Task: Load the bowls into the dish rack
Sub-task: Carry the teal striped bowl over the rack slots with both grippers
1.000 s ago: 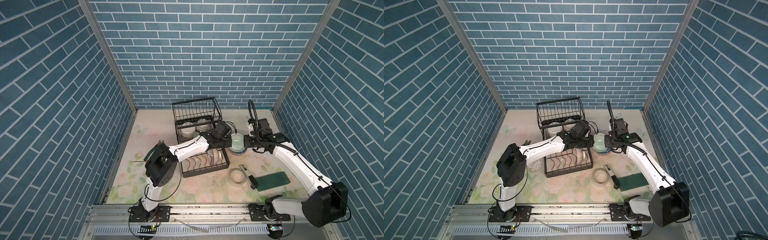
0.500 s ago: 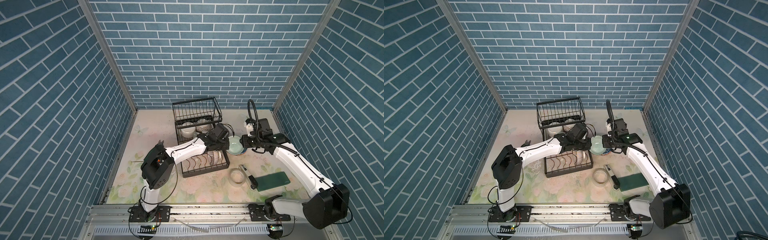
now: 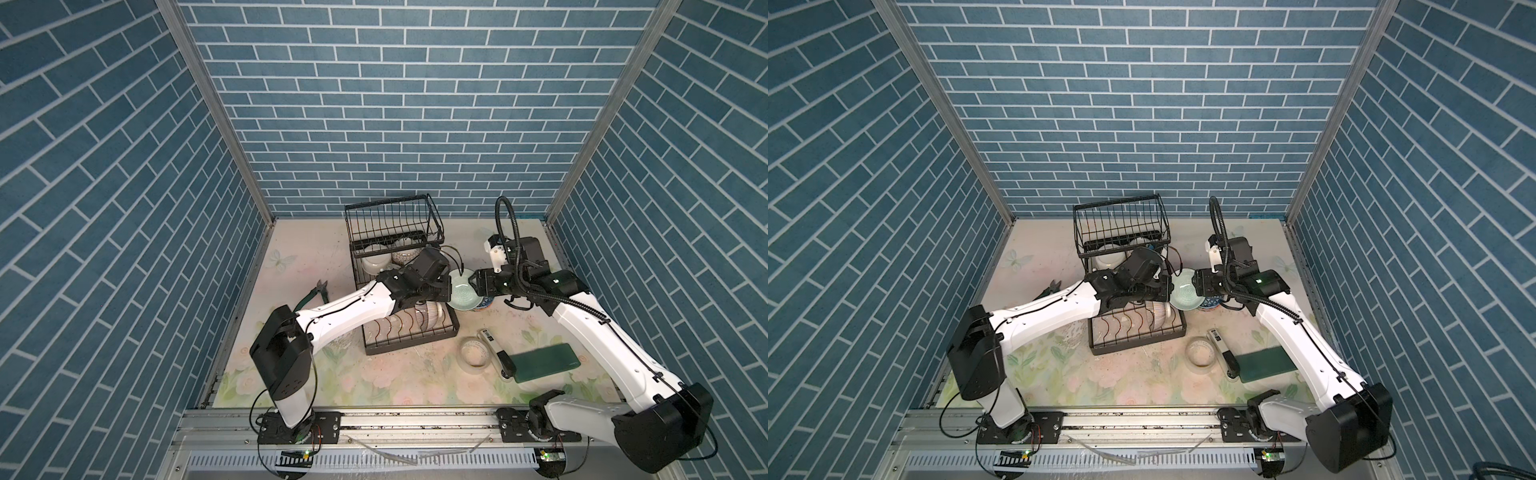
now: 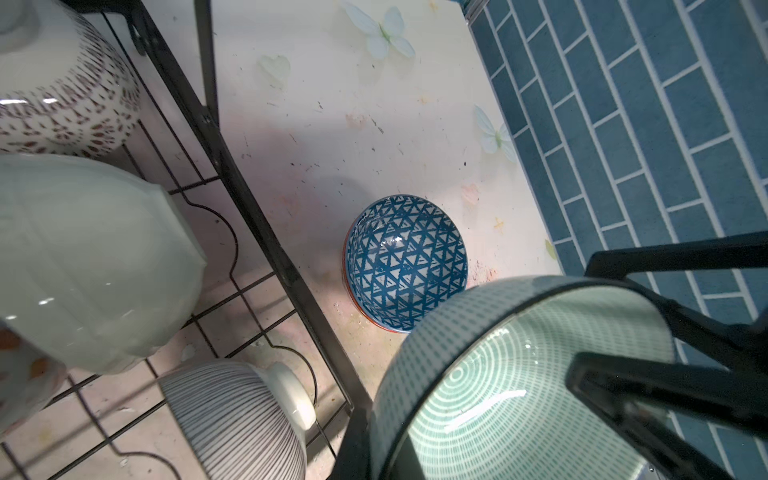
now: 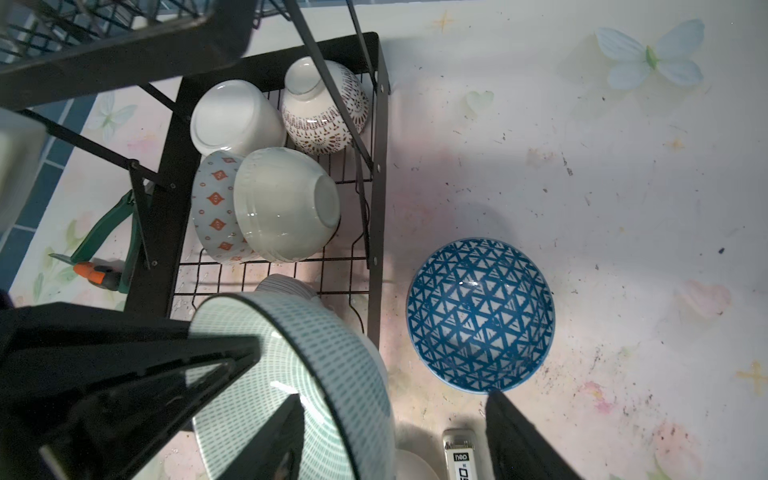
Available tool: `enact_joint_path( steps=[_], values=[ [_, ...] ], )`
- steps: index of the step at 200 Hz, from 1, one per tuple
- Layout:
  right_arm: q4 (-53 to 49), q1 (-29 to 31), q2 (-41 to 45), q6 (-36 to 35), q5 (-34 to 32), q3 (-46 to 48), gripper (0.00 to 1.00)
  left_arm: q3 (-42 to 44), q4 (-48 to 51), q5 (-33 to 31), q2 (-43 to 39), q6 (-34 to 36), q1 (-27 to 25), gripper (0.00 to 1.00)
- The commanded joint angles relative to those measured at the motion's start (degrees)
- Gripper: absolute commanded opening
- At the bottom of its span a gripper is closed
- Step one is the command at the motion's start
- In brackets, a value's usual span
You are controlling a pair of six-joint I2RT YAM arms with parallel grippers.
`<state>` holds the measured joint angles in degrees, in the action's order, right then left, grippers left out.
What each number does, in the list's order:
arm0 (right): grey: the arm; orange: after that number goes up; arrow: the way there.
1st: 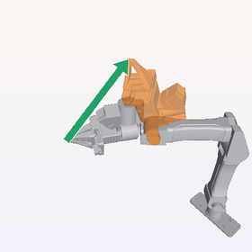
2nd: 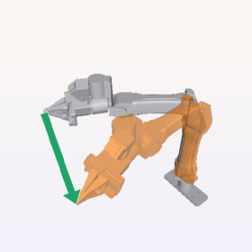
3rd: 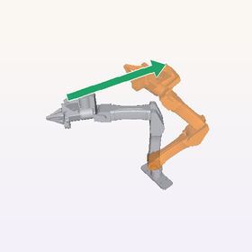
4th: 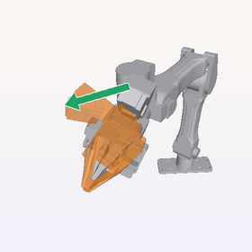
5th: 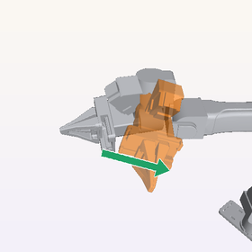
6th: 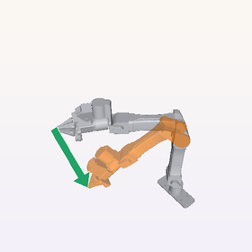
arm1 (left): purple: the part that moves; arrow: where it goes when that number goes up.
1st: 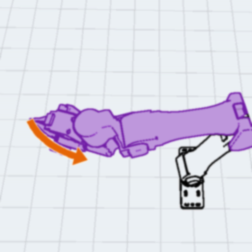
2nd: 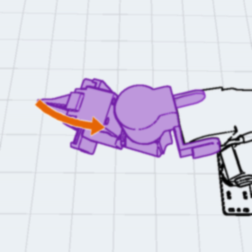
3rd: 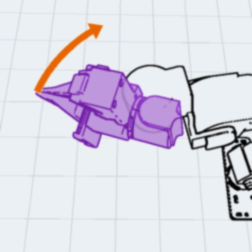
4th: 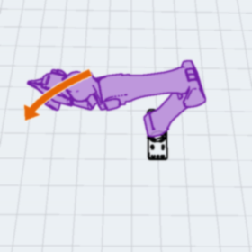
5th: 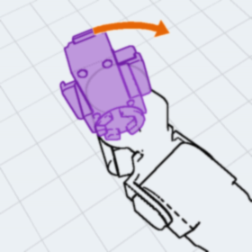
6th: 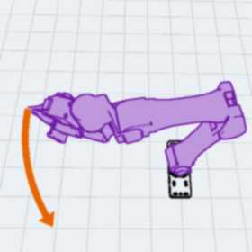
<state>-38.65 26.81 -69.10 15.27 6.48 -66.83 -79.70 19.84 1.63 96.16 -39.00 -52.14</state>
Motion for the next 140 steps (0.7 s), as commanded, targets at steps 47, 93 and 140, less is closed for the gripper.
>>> enact_joint_path(
  steps=[47, 93, 140],
  values=[
    [-1.78, 9.08, -3.3, 1.25, -4.86, -7.05, 0.69, 3.14, 11.1, -9.77, -9.38, 1.56, -0.33, 0.0],
    [-2.47, 14.6, -7.98, 1.87, -7.44, -10.36, 0.65, 3.85, 18.45, -14.87, -13.29, 3.05, -0.18, 0.0],
    [-2.21, 19.43, -13.07, 2.31, -9.44, -12.69, 0.58, 6.03, 21.84, -15.52, -15.46, 3.09, 1.14, 0.0]
  ],
)
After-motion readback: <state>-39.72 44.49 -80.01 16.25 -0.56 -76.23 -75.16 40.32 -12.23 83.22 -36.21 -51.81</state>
